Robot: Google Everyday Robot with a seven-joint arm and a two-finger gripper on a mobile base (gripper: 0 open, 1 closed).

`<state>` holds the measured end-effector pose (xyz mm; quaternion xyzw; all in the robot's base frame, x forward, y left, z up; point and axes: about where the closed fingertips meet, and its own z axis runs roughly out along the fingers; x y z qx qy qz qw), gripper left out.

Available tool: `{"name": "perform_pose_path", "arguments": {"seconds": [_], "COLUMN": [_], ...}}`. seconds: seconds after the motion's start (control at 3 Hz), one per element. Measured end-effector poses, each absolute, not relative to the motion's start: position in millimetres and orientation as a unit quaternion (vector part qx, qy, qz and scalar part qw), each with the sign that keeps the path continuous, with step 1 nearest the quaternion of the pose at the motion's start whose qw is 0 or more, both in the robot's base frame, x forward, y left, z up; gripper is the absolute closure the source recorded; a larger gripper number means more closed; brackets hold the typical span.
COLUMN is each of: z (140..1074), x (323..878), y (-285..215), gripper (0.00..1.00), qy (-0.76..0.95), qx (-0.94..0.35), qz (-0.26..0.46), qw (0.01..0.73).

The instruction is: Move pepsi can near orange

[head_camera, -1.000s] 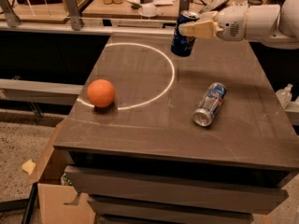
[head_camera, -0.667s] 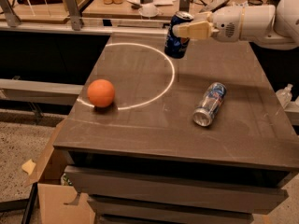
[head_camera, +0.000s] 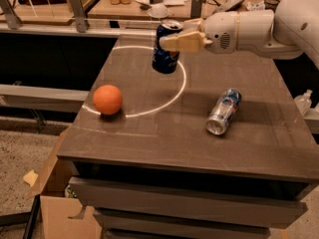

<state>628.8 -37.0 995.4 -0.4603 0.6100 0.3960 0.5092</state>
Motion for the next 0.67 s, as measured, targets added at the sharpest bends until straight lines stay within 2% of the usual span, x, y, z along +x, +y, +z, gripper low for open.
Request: {"name": "perform_pose_path", "arguments": {"seconds": [0.67], "z": [971], "x": [584], "y": [14], "gripper": [1.00], "qy": [0.620], "qx": [-0.448], "qz": [0.421], "qw": [0.488]}}
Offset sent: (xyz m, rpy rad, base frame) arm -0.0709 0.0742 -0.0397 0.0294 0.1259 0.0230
